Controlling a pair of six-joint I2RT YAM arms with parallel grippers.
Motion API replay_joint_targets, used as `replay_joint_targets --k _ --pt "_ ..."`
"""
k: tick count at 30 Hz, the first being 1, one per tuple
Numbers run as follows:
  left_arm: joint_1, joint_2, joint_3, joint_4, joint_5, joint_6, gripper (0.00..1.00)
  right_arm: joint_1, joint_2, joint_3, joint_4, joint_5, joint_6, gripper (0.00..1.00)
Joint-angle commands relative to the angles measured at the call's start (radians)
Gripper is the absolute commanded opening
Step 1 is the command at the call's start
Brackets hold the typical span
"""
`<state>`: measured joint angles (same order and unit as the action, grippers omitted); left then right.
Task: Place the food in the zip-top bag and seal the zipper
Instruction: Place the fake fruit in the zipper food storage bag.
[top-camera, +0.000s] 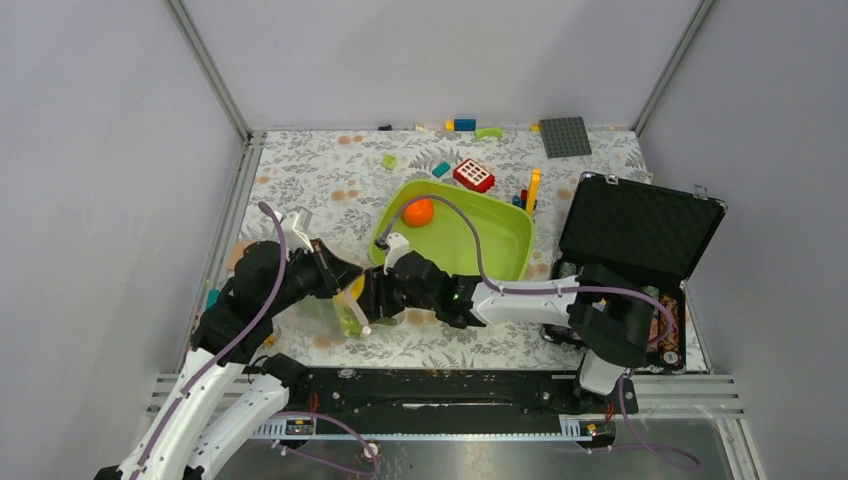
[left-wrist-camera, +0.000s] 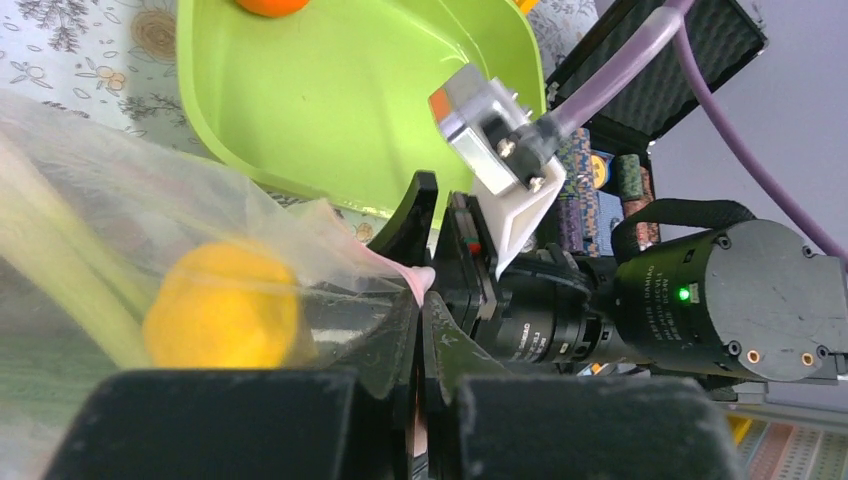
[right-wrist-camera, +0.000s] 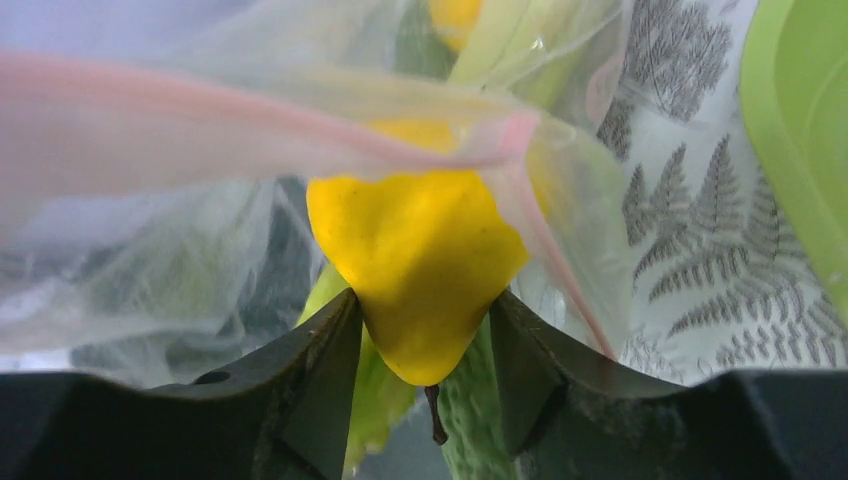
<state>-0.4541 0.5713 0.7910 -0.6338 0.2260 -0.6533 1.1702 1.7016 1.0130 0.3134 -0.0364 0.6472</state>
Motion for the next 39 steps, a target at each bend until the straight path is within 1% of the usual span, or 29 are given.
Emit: replay_joint_targets --k 1,4,6,7,9,11,15,20,23,27,30,32,35,39 --pt "0.002 -0.008 0.001 0.094 0.045 -0.005 0.0 0.008 0.033 0.031 0.272 0.117 0.052 0.42" --pt "0.002 -0.01 -0.005 0.094 0.048 -0.008 0.0 0.008 0.055 0.063 0.325 0.121 0.063 0.39" --pt "0.002 -0.012 -0.007 0.094 0.053 -0.008 0.0 0.008 0.074 0.095 0.322 0.118 0.061 0.42" --pt "0.002 -0.013 -0.007 0.094 0.053 -0.008 0.0 0.008 0.084 0.114 0.291 0.117 0.058 0.45" --pt "0.003 -0.017 -0.006 0.094 0.05 -0.008 0.0 0.009 0.1 0.138 0.259 0.105 0.054 0.6" --pt "0.002 -0.023 -0.007 0.092 0.043 -0.006 0.0 0.008 0.104 0.136 0.233 0.106 0.055 0.71" --pt "0.003 -0.029 -0.004 0.078 0.005 -0.006 0.0 0.009 0.06 0.073 0.221 0.122 0.048 0.78" --pt "0.003 -0.045 0.01 0.043 -0.086 -0.008 0.0 0.008 -0.098 -0.052 0.201 0.127 -0.028 0.86" --pt "0.003 -0.058 0.03 0.005 -0.162 -0.004 0.0 0.002 -0.233 -0.123 0.17 0.137 -0.091 0.99" --pt "0.003 -0.069 0.048 -0.023 -0.22 -0.001 0.0 -0.04 -0.367 -0.202 0.156 0.158 -0.11 1.0" --pt "0.003 -0.072 0.056 -0.026 -0.222 0.001 0.0 -0.12 -0.412 -0.204 0.101 0.104 -0.096 1.0" --pt "0.003 -0.072 0.065 -0.031 -0.25 0.005 0.0 -0.176 -0.414 -0.193 0.06 0.045 -0.097 1.0" --pt "0.003 -0.07 0.089 -0.042 -0.266 0.013 0.0 -0.249 -0.399 -0.167 -0.013 0.039 -0.104 1.0" --pt "0.003 -0.059 0.149 -0.047 -0.267 0.018 0.0 -0.319 -0.331 -0.021 -0.228 0.047 -0.159 1.0"
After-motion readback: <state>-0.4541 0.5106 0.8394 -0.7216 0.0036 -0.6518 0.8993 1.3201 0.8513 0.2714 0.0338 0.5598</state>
